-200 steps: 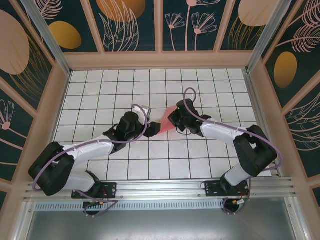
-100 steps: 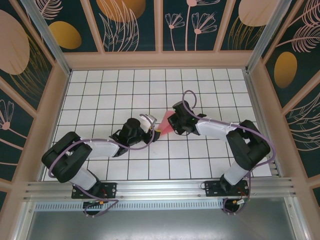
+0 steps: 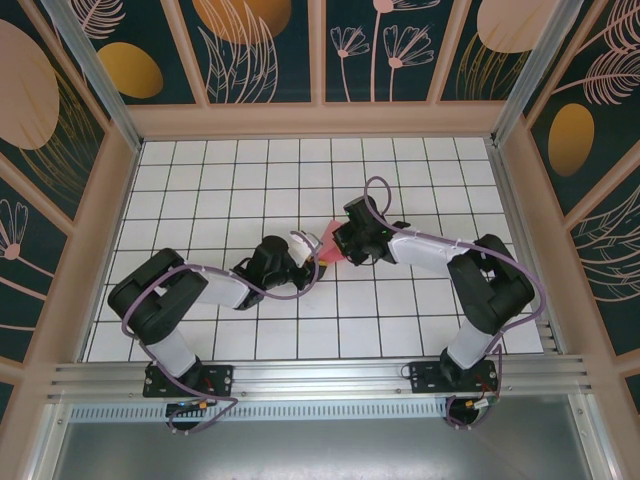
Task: Fold a paper plane with a square sheet of paper (pick it up from the middle)
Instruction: Fourth fold the wing at the center of the table.
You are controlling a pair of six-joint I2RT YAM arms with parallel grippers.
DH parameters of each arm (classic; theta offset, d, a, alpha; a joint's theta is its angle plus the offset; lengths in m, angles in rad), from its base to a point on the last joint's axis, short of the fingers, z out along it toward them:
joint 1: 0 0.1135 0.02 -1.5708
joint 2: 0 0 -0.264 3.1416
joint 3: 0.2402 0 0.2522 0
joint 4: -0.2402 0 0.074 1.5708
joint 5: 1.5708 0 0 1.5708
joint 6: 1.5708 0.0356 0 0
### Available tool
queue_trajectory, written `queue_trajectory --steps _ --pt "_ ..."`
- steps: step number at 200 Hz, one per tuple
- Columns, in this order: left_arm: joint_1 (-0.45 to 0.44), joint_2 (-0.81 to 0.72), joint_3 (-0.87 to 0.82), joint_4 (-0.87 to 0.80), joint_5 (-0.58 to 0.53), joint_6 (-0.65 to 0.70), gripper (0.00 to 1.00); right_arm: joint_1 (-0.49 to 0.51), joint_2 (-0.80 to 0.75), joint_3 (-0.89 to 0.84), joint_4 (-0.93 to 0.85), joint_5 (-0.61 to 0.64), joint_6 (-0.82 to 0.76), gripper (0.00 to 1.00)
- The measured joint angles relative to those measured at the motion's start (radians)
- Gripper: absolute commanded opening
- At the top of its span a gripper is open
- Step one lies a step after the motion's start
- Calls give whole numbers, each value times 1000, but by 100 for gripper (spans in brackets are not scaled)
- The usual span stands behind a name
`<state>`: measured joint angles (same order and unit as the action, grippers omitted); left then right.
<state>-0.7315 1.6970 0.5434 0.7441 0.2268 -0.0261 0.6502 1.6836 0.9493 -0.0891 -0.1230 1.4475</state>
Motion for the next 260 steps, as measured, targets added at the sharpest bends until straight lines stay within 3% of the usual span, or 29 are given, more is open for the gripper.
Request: queue_trajectory --steps 90,110,136,157,217,260 --pt "0 58 19 14 1 66 16 -19 3 0 -17 -61 -2 4" --pt "0 58 19 17 1 73 11 -24 3 0 -18 -66 -14 18" --pt "0 58 18 21 2 69 8 -39 3 11 -32 -78 -65 44" --pt "0 58 9 32 5 40 6 -66 -2 18 -34 -85 -166 54" --pt "0 52 -53 80 22 -147 2 -138 -112 -69 56 -185 -561 54" --pt "0 43 -76 130 29 -333 2 -142 -129 -124 99 -259 -670 54"
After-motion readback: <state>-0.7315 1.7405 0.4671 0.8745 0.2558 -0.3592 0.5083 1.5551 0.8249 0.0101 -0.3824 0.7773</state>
